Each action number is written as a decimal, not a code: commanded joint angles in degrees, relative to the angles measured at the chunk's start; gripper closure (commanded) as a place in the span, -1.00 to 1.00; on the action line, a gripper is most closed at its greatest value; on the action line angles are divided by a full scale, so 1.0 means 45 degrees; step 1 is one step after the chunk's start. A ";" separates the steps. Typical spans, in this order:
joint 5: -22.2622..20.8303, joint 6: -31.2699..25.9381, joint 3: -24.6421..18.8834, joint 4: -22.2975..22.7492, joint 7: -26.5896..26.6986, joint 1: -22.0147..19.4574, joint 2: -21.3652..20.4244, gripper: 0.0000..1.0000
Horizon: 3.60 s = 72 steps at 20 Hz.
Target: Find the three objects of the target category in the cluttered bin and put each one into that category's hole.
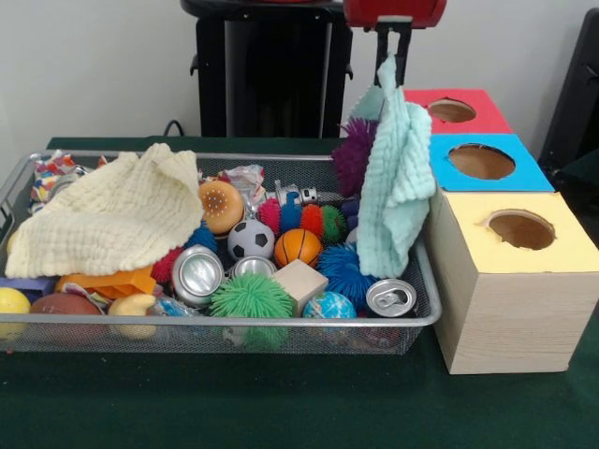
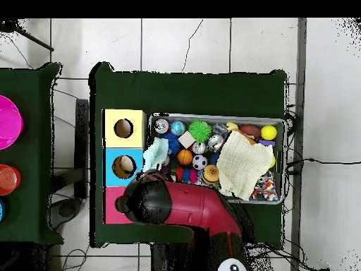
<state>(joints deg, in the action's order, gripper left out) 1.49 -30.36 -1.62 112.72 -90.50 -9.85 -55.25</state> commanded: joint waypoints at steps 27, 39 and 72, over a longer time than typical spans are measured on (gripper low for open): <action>-0.0460 -0.0482 -0.2561 0.0209 0.0218 -0.1660 -0.0375 -1.00; -0.0742 -0.0996 -0.2545 -0.0398 -0.0275 -0.1673 -0.0295 -1.00; -0.2000 -0.2178 -0.3422 -0.4984 0.0842 -0.2141 0.3683 -1.00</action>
<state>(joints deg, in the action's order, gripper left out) -5.27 -34.45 -12.25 94.24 -90.50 -17.97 -41.07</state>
